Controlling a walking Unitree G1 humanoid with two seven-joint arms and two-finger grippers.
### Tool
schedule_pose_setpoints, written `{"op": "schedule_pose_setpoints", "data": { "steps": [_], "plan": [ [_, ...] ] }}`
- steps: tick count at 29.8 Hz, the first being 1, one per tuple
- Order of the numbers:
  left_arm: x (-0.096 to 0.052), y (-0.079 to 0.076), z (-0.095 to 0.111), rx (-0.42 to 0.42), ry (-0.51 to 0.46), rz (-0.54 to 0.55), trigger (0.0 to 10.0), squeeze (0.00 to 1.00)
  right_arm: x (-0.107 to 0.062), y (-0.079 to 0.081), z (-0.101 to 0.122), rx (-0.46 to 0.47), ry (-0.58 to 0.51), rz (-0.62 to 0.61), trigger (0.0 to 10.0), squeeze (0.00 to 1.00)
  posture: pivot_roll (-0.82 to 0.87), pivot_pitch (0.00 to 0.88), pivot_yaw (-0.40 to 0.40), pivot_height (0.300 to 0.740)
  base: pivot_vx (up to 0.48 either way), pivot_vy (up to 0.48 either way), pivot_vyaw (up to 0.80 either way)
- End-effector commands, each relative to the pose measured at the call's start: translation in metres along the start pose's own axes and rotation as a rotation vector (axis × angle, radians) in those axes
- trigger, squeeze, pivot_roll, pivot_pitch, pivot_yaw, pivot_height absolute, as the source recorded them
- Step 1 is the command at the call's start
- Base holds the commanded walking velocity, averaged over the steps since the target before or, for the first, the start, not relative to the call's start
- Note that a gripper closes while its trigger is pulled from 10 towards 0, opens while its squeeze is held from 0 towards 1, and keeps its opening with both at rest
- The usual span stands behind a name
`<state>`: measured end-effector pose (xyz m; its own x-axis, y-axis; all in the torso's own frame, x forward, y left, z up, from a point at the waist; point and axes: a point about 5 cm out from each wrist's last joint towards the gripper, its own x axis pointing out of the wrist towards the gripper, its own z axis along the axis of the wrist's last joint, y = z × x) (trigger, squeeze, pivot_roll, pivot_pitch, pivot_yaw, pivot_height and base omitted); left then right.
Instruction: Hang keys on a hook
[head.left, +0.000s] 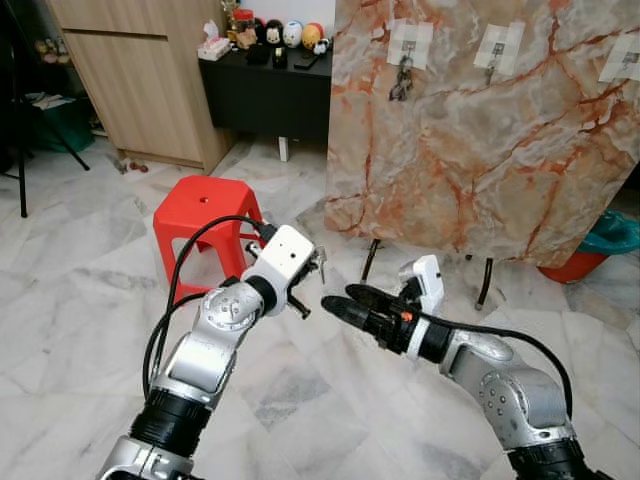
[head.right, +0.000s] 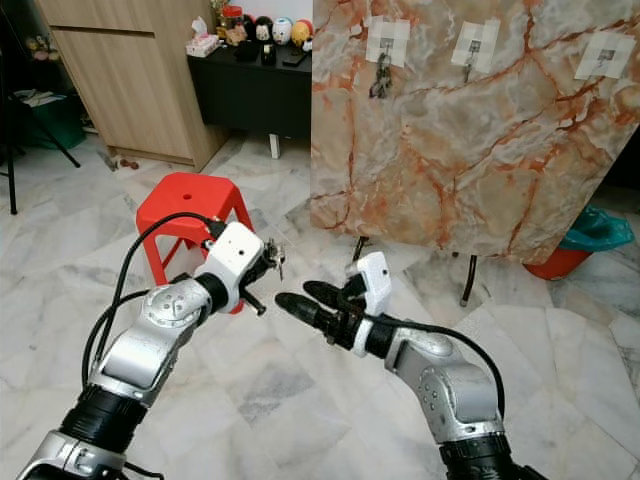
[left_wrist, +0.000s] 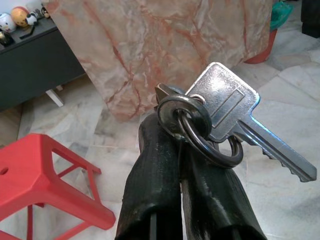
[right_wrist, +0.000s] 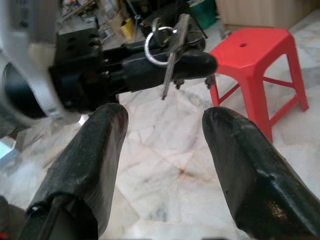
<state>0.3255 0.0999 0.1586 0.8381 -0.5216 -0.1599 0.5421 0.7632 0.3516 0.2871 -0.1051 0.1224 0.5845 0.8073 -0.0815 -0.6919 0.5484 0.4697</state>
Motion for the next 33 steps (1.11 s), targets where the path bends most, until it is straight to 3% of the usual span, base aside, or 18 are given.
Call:
{"op": "schedule_pose_setpoints", "data": {
  "steps": [1, 8, 16, 21, 30, 33],
  "plan": [
    [0.003, -0.002, 0.005, 0.016, -0.016, -0.003, 10.0, 0.0, -0.001, -0.003, 0.004, 0.008, -0.012, -0.023, 10.0, 0.0, -0.03, 0.0, -0.043, 0.74, 0.0, 0.0, 0.0],
    [0.003, -0.005, 0.005, 0.022, -0.022, -0.012, 10.0, 0.0, -0.002, -0.012, 0.003, 0.091, -0.035, -0.098, 10.0, 0.0, -0.02, 0.0, -0.046, 0.74, 0.0, 0.0, 0.0],
    [0.005, -0.01, 0.011, 0.031, -0.047, -0.03, 10.0, 0.0, -0.003, -0.009, 0.006, 0.155, -0.072, -0.047, 10.0, 0.0, -0.03, 0.0, -0.047, 0.74, 0.0, 0.0, 0.0],
    [0.007, -0.014, 0.014, 0.04, -0.057, -0.041, 10.0, 0.0, -0.003, -0.003, 0.007, 0.145, -0.055, 0.012, 10.0, 0.0, -0.03, 0.0, -0.05, 0.74, 0.0, 0.0, 0.0],
    [0.012, -0.025, 0.026, 0.038, -0.098, -0.076, 10.0, 0.0, -0.004, -0.007, 0.002, 0.148, -0.022, -0.012, 10.0, 0.0, -0.03, 0.0, -0.049, 0.74, 0.0, 0.0, 0.0],
    [0.013, -0.026, 0.028, 0.035, -0.105, -0.082, 10.0, 0.0, -0.006, -0.012, -0.004, 0.107, 0.018, -0.051, 10.0, 0.0, -0.03, 0.0, -0.049, 0.74, 0.0, 0.0, 0.0]
  ]
}}
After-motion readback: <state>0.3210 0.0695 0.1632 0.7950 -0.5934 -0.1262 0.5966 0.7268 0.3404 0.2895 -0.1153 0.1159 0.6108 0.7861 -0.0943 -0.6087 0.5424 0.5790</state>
